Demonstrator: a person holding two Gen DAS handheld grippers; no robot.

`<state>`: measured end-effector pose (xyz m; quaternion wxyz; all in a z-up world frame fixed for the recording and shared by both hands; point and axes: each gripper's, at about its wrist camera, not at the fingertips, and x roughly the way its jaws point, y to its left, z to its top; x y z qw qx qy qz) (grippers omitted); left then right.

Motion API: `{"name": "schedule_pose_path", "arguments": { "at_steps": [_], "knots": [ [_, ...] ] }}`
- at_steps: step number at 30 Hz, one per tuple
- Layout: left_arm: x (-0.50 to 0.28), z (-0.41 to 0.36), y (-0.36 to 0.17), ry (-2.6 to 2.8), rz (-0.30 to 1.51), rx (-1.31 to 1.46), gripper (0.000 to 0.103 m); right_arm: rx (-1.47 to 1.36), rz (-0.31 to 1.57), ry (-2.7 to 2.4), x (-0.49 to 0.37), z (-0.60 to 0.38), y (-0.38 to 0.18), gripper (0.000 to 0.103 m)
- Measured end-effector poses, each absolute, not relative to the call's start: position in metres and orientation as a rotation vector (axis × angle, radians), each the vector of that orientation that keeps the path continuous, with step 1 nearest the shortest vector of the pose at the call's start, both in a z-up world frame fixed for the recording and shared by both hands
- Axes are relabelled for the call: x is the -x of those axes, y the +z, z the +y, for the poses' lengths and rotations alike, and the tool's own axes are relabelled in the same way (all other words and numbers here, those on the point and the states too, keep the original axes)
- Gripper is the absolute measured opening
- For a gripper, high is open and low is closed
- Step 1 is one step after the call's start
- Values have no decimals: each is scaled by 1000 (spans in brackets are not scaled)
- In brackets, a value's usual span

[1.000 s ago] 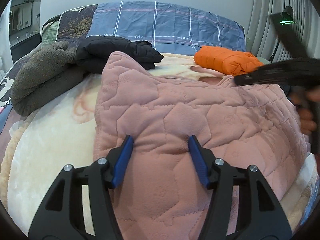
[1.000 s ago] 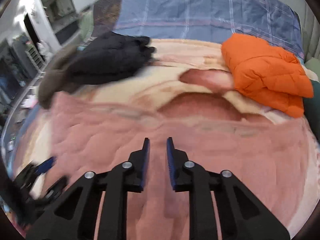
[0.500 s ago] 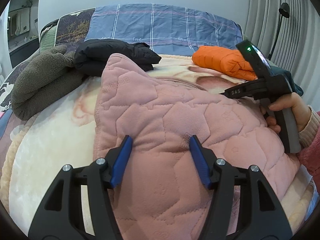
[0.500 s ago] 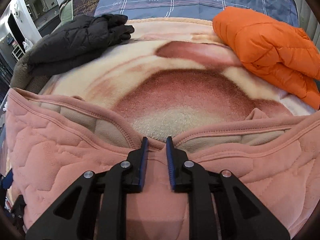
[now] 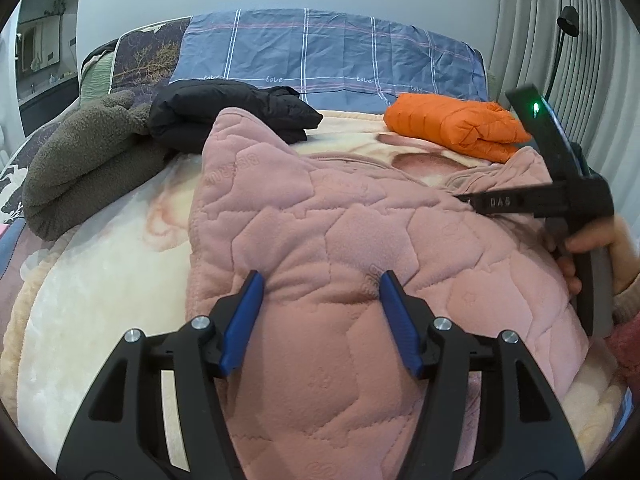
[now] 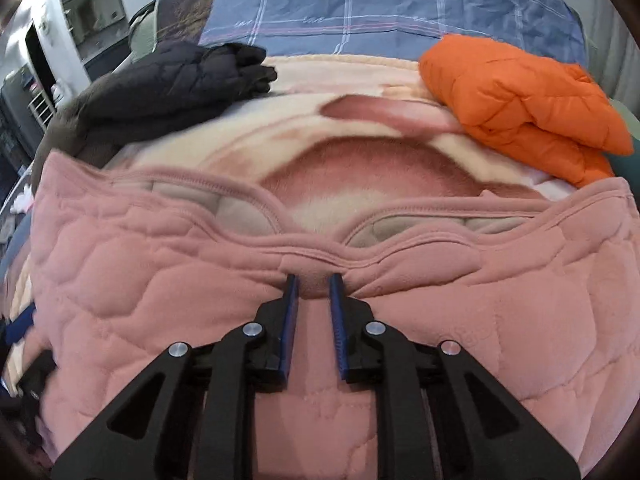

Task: Fold large clothes

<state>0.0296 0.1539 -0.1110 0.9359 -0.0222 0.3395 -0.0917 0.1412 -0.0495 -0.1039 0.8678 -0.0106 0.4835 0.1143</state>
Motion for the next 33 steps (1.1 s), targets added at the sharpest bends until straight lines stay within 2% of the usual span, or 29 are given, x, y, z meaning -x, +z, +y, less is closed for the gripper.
{"name": "schedule_pose_path", "arguments": {
  "at_steps": [4, 8, 10, 13, 15, 22, 27, 30, 33],
  "knots": [
    [-29, 156, -110, -192, 695, 67, 62, 29, 984, 260, -133, -53, -94, 17],
    [-27, 160, -109, -185, 704, 93, 62, -15, 898, 241, -92, -66, -48, 25],
    [-27, 162, -110, -190, 705, 103, 63, 31, 852, 310, -69, -60, -37, 33],
    [-28, 160, -111, -190, 701, 101, 65, 104, 927, 294, -65, -53, -80, 36],
    [-28, 160, -111, -194, 699, 103, 65, 115, 829, 282, -61, -52, -103, 36],
    [-27, 159, -109, -185, 703, 101, 65, 92, 789, 281, -52, -53, -92, 36],
    [-12, 156, -95, -140, 666, 63, 64, 62, 748, 270, -11, -68, -68, 38],
    [-2, 163, -89, -170, 655, 53, 64, 97, 783, 341, 24, -71, -53, 38],
    [-11, 170, -111, -195, 751, 55, 67, 131, 910, 341, 29, -73, -78, 41]
  ]
}}
